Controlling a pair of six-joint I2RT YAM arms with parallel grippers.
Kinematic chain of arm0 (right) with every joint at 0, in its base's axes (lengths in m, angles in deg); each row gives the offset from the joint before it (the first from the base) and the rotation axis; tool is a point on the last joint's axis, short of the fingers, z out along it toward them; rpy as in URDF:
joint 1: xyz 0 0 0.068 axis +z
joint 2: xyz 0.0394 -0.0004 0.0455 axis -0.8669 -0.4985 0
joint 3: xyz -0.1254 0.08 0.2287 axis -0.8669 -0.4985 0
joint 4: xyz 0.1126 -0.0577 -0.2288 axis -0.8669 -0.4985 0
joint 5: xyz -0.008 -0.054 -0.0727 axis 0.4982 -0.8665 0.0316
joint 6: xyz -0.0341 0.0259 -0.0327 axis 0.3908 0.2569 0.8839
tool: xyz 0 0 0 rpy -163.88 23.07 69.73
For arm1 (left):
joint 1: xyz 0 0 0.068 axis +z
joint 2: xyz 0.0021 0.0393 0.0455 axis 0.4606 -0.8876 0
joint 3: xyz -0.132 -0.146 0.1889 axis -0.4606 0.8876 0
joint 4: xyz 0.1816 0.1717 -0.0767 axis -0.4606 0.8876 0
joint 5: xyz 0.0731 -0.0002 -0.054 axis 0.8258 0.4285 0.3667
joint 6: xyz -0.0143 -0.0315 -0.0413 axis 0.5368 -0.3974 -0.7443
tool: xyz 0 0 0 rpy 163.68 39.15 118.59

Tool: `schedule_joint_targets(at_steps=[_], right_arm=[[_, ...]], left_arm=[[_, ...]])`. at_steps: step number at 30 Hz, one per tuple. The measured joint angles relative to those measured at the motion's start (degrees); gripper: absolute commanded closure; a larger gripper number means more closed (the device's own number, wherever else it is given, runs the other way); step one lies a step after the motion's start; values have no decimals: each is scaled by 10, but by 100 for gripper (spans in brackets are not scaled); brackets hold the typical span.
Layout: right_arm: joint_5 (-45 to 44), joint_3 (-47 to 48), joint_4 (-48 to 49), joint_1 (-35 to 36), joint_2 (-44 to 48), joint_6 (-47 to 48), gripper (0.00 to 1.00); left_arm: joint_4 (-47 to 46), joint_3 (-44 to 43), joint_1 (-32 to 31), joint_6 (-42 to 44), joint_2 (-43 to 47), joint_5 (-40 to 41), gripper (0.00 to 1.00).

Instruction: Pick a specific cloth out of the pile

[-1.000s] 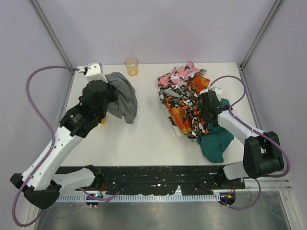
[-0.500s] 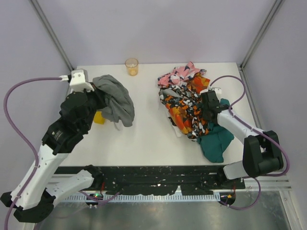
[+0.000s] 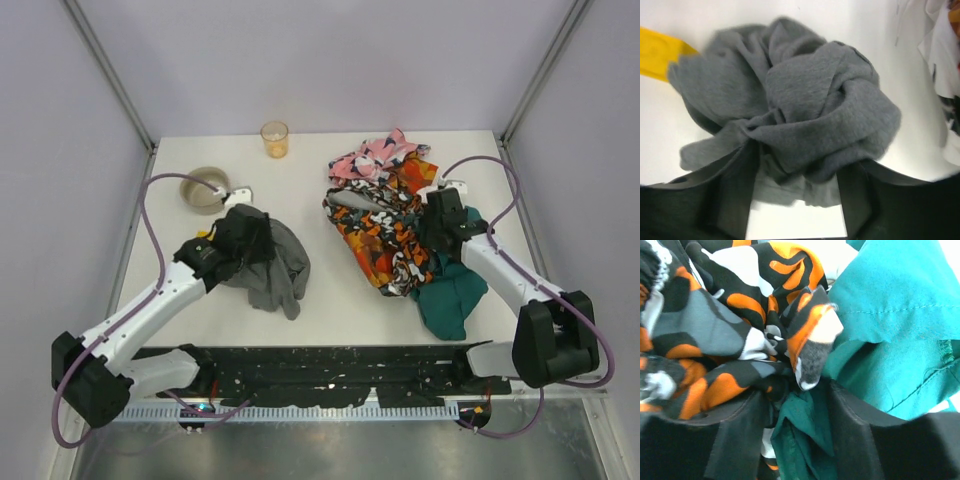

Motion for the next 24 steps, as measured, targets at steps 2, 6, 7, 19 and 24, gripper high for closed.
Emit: schedule_joint_targets(at_steps=[2, 6, 7, 19, 24], right_arm=[[12, 0, -7, -2, 16, 6, 32], [46, 11, -35, -2, 61, 14, 5], [56, 18, -43, -2, 77, 18, 5], [23, 84, -63, -2, 340, -2, 5], [11, 37, -49, -2, 436, -2, 5]], left_arm=[[-3, 9, 1, -14, -23, -36, 0], [2, 8, 0, -19, -30, -89, 0], [8, 3, 0, -16, -22, -96, 0], [2, 21, -3, -30, 364, -117, 0], [24, 64, -3, -52, 429, -97, 0]])
